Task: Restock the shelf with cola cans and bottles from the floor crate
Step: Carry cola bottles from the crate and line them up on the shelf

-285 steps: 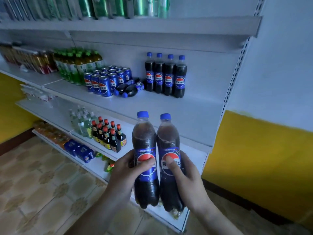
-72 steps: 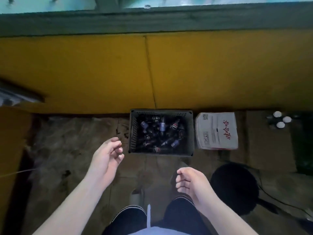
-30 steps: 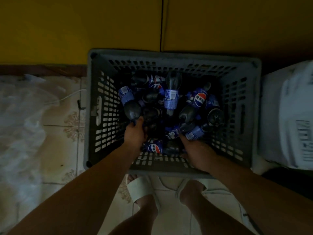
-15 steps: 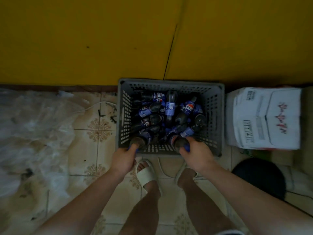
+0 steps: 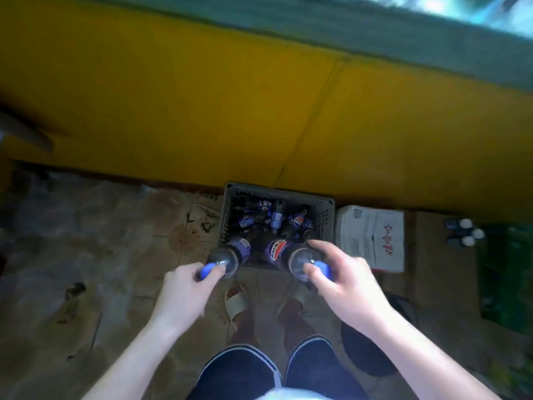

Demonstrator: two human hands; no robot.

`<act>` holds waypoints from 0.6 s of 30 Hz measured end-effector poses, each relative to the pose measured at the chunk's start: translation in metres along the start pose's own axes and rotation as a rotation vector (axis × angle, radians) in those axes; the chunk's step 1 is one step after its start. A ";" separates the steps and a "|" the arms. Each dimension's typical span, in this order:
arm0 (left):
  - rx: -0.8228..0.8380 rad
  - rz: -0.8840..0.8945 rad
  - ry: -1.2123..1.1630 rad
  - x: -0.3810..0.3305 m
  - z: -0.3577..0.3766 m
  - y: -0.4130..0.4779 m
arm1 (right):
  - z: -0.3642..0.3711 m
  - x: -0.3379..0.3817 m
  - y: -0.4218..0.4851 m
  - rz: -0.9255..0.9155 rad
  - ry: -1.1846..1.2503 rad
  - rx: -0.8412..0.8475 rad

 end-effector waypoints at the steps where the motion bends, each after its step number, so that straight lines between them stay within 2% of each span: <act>1: -0.026 0.039 0.000 -0.014 -0.014 -0.015 | -0.019 0.015 -0.012 -0.047 -0.007 -0.029; 7: -0.310 0.353 0.146 -0.092 -0.095 -0.101 | -0.105 0.087 -0.052 -0.356 0.005 -0.232; 10: -0.438 0.446 0.139 -0.111 -0.110 -0.133 | -0.124 0.126 -0.054 -0.619 -0.158 -0.319; 12: -0.506 0.457 0.159 -0.111 -0.113 -0.145 | -0.126 0.148 -0.053 -0.804 -0.256 -0.347; 15: -0.626 0.421 0.192 -0.106 -0.112 -0.165 | -0.127 0.171 -0.050 -1.013 -0.285 -0.280; 18: -0.817 0.371 0.155 -0.108 -0.108 -0.195 | -0.129 0.185 -0.048 -1.159 -0.278 -0.191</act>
Point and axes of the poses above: each hand's wrist, its own y-axis towards the middle knuckle, its own z-axis out of the palm, x = y × z, the point moved 5 cm from there along y, towards the middle knuckle, and after that the axes turned 13 degrees about -y, right-handed, at the moved point
